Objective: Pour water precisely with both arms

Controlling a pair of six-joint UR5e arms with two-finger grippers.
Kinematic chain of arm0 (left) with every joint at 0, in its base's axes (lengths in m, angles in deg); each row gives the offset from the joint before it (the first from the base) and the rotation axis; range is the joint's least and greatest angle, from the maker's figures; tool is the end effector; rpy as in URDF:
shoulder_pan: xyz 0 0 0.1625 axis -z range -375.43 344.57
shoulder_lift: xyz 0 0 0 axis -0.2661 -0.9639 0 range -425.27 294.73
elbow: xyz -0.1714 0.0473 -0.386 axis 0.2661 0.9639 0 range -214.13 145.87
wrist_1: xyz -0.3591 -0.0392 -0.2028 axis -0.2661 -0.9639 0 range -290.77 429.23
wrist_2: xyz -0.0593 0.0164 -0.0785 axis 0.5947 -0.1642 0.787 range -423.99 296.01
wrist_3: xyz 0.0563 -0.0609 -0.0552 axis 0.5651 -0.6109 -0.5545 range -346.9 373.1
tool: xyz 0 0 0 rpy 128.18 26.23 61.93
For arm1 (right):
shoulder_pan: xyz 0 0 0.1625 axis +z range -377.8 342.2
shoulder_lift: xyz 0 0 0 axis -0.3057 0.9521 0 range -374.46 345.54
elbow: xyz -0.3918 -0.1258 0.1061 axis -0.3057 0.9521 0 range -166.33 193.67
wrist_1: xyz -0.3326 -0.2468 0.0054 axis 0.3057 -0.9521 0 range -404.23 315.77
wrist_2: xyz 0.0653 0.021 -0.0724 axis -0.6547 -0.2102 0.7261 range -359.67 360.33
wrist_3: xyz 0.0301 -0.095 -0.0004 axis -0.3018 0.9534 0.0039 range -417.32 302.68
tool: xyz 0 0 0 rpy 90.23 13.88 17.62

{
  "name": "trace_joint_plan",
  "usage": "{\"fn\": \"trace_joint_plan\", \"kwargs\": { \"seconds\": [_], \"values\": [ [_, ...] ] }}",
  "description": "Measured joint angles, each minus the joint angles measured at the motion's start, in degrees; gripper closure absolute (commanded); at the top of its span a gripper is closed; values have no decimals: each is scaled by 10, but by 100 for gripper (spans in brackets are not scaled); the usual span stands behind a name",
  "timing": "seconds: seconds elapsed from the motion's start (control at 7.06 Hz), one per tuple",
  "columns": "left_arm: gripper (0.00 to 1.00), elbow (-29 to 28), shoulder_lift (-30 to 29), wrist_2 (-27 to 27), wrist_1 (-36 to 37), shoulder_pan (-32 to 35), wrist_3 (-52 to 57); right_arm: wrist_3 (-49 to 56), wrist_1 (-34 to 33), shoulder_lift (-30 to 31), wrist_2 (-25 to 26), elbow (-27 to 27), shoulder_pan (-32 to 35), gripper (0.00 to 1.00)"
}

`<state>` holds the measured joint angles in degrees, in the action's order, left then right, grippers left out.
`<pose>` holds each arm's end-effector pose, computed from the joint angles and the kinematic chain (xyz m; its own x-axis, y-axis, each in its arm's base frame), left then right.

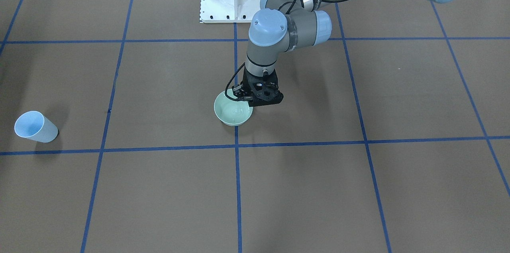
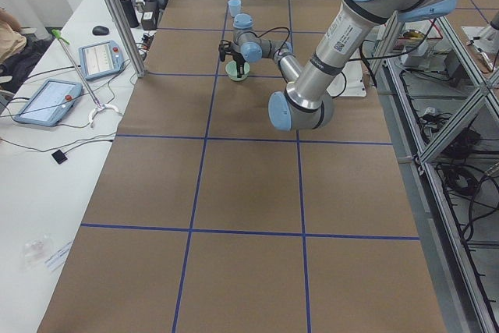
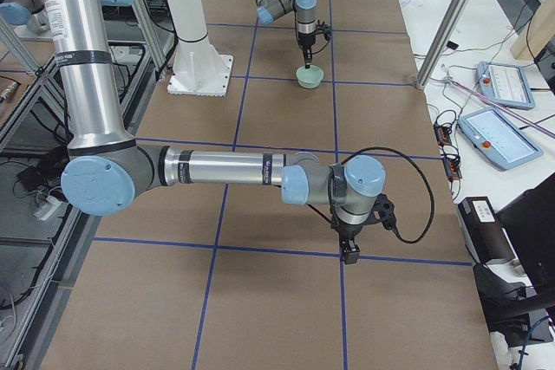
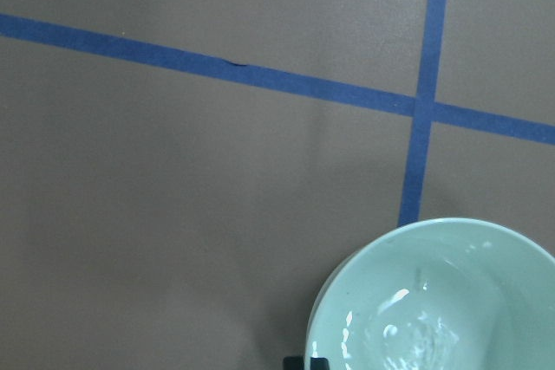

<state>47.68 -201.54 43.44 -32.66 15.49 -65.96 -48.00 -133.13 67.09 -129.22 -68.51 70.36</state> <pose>0.5925 -0.4756 0.1991 0.5974 -0.1469 -0.7884 0.1835 0.9820 -0.0439 0.0519 -0.5586 0.6523 0.7548 -0.2052 0.6231 0.1564 0.9787 0.1329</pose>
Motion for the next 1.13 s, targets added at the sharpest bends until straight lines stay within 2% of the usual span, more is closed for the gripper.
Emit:
{"fn": "trace_joint_plan", "kwargs": {
  "seconds": [0.28, 0.57, 1.13],
  "values": [
    [100, 31, 5, 8, 8, 15, 40, 0, 0, 0, 0, 0, 0, 0],
    [100, 86, 51, 51, 26, 52, 116, -1, 0, 0, 0, 0, 0, 0],
    [100, 232, 287, 135, 16, 162, 339, -5, 0, 0, 0, 0, 0, 0]
  ]
}}
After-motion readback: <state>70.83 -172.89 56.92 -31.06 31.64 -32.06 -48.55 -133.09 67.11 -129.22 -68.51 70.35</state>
